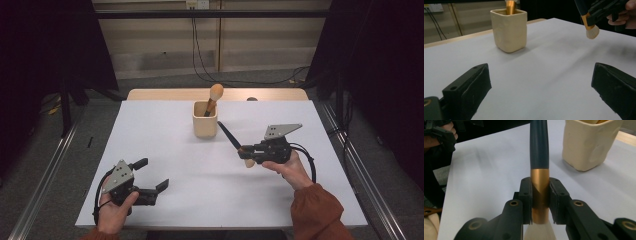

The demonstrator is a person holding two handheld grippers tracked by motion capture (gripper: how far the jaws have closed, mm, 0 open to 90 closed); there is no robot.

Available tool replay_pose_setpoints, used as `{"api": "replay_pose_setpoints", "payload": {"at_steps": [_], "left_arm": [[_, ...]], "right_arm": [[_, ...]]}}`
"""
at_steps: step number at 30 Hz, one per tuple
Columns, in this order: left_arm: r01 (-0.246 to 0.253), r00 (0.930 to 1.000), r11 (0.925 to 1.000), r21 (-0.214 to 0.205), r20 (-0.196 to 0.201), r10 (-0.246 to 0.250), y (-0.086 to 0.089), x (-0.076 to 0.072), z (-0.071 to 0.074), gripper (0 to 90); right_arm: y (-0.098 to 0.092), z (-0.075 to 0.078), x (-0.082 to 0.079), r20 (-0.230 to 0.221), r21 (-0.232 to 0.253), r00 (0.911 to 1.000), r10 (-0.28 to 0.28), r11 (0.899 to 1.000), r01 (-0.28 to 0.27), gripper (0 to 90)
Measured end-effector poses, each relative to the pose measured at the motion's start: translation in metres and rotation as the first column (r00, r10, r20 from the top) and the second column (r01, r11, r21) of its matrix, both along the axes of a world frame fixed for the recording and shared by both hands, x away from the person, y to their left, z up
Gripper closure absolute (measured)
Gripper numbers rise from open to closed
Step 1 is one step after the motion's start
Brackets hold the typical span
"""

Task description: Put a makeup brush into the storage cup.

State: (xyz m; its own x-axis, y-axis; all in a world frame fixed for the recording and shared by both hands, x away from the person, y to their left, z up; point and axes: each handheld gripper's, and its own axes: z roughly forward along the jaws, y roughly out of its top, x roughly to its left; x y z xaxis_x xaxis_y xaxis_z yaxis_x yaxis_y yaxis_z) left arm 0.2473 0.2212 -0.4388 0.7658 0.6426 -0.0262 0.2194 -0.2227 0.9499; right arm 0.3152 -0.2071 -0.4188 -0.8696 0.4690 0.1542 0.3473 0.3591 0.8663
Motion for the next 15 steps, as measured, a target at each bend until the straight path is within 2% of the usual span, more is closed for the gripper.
{"api": "replay_pose_setpoints", "payload": {"at_steps": [11, 15], "left_arm": [[0.043, 0.9987, 0.9991, 0.005, -0.026, -0.043, -0.02, 0.008, 0.005, 2.1], [0.079, 0.9963, 0.9966, 0.021, -0.036, -0.079, -0.027, 0.008, 0.006, 1.9]], "right_arm": [[0.013, -0.002, -0.011, -0.042, -0.016, 0.9945, 0.096, 0.995, -0.097, 74.6], [0.023, -0.002, -0.016, -0.036, -0.059, 0.9879, 0.151, 0.987, -0.153, 74.6]]}}
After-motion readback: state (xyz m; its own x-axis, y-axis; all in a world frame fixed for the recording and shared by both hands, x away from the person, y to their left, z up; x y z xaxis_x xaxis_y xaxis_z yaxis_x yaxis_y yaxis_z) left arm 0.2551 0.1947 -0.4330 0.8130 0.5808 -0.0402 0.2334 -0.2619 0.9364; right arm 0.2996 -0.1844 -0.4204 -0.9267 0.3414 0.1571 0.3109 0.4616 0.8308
